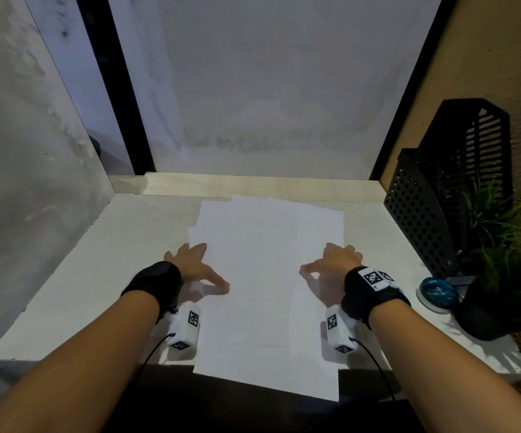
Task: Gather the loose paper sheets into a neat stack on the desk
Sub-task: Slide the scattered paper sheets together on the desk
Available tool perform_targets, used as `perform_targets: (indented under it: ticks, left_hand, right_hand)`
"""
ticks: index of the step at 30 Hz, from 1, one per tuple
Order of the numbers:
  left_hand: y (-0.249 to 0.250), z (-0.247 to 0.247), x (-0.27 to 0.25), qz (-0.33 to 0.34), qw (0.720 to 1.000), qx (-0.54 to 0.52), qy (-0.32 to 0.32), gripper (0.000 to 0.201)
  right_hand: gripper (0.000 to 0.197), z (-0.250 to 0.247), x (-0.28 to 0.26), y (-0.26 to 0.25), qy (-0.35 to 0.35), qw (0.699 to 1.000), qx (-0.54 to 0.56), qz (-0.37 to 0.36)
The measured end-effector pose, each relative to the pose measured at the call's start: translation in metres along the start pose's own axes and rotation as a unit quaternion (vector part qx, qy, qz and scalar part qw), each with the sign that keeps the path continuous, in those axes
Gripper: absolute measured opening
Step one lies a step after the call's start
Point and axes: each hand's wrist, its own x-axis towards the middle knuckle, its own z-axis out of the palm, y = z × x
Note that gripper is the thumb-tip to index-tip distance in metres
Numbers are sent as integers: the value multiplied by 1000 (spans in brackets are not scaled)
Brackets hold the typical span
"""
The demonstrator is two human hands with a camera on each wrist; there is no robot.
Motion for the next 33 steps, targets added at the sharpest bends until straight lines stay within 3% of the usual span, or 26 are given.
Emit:
perform_targets:
  ticks: [4,10,14,16,19,22,25,26,28,30,33]
  left_hand:
    - [9,8,-7,-65,991,58,106,93]
    - [26,9,-5,-75,994,-9,77,57]
    - [30,6,8,-73,993,-69,59,72]
    - [25,4,12,-81,992,-65,66,79]
    - [18,3,13,-93,991,-57,83,60]
    - [22,4,12,-52,995,-63,60,78]
    - [23,4,14,-30,994,-78,77,87]
    - [22,3,14,-45,992,-73,91,86]
    - [16,0,11,-93,989,-42,109,63]
    - [10,-4,14,-112,986,-35,116,48]
    - [11,-8,21,-89,987,-22,129,57]
  right_hand:
    - [63,-2,-1,2,34,998,-12,42]
    - [64,1,-3,-21,-6,998,53,31]
    - [59,-3,1,-33,-28,986,163,14]
    - [61,-3,3,-31,-18,989,147,29]
    - [59,0,4,-24,6,995,81,49]
    - [52,6,5,-28,-16,997,71,26]
    - [52,9,7,-33,-5,998,67,9]
    - [49,10,9,-31,4,998,62,19]
    - [40,12,12,-25,35,998,44,37]
    - [43,11,14,-19,56,998,12,36]
    - [58,8,19,-24,60,998,-27,4]
